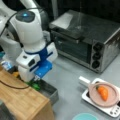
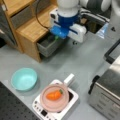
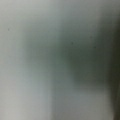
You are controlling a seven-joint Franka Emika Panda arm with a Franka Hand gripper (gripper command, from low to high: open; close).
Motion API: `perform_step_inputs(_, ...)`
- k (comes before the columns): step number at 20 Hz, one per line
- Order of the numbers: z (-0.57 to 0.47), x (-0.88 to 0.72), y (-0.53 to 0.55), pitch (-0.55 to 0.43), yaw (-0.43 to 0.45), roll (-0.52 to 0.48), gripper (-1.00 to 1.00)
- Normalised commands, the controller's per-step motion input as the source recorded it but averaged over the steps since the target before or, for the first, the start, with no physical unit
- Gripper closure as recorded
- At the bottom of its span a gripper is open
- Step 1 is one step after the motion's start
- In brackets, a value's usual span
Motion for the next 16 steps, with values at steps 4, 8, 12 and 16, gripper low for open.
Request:
perform_step_inputs(4, 0.00, -0.08, 0.23, -0.002, -0.115, -0.006, -1.00)
perform_step_inputs(8, 0.00, -0.06, 0.22, -0.018, -0.107, 0.006, -1.00)
perform_step_inputs(12, 0.00, -0.02, 0.23, -0.024, -0.106, 0.012, -1.00)
perform_step_inputs(16, -0.01, 0.02, 0.24, -0.024, -0.105, 0.021, -1.00)
